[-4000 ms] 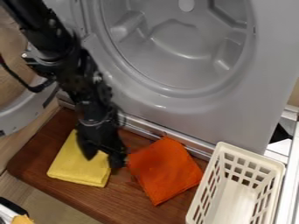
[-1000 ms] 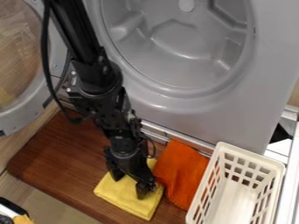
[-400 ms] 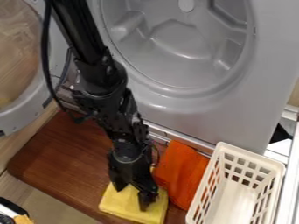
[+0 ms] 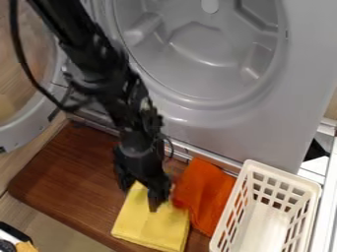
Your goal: Push the yellow cloth to the side of the basket
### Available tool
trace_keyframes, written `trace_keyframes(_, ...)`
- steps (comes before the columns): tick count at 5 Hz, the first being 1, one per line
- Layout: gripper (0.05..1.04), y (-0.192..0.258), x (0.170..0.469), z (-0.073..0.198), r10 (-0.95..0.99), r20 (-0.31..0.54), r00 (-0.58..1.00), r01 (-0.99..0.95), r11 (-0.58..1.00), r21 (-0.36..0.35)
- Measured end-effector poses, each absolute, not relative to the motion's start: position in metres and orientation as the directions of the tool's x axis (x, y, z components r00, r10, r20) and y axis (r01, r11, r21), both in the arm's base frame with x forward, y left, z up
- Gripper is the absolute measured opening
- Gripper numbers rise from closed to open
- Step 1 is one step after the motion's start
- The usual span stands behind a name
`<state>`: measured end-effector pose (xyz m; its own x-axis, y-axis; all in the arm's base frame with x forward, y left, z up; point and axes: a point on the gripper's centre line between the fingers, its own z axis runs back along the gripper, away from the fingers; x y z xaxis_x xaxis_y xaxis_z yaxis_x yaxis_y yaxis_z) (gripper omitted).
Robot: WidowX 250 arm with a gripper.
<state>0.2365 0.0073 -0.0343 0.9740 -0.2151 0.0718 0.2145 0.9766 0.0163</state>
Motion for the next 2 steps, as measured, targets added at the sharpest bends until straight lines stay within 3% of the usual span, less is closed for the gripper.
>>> trace_keyframes(2,0.999,0.01,0.238,0.012,-0.237,0.133,0.962,0.232,0.971,0.054)
